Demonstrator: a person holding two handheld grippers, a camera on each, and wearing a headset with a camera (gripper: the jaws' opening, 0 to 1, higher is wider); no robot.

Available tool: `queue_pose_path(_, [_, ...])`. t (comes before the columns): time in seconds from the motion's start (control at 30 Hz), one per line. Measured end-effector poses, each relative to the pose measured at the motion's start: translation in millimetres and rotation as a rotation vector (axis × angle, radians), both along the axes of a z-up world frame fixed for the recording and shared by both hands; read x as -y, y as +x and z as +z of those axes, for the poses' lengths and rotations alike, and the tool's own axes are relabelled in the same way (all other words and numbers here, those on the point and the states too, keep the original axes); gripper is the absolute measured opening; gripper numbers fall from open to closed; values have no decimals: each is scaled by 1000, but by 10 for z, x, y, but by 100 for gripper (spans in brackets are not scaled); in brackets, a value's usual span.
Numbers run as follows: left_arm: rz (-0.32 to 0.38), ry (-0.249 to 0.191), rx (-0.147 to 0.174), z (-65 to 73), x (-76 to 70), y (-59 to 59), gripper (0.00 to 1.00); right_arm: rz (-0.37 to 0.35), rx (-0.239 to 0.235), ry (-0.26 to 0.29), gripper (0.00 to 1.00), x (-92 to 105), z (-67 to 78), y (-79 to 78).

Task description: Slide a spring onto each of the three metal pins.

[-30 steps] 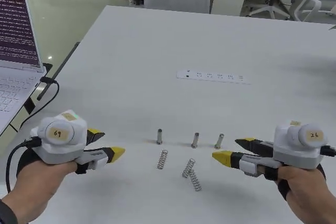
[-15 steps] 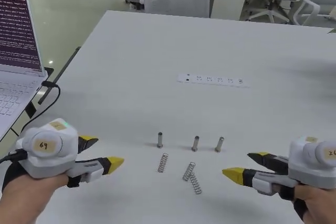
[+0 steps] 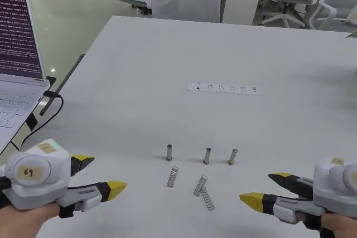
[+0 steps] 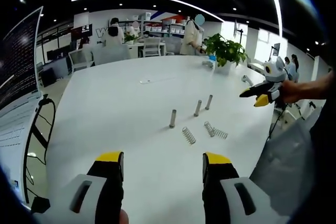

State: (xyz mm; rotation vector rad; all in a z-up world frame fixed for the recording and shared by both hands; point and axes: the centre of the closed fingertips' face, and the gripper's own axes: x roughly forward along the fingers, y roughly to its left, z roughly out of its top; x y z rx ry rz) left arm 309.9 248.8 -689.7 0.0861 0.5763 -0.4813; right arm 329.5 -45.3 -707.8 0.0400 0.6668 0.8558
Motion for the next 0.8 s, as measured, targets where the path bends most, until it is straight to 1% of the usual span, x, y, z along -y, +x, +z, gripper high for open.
queue_pose_path(0.17, [3,1,-3,22,15,-66,57,17,-6,-19,70,-1,-33,-66])
queue_pose_path(0.37, [-8,4,-9,11,29,-67,59,13,-10,-18,72,3,-30,-105])
queue_pose_path(0.47, [-12,-3,-8,24,62,-64,59,10,-11,-18,73,10,-27,-120])
queue_pose_path(0.67, [-31,-9,-10,9,156,-42,60,6,-13,-24,73,30,-37,-139])
queue_pose_path(0.73, [-34,-30,-11,20,188,-18,61,5,-14,-23,73,37,-37,-145])
queue_pose_path(0.77, [-36,-27,-10,19,198,-7,61,4,-14,-24,73,41,-36,-151])
queue_pose_path(0.8, [-46,-12,-12,6,215,-3,60,3,-14,-26,73,51,-39,-157])
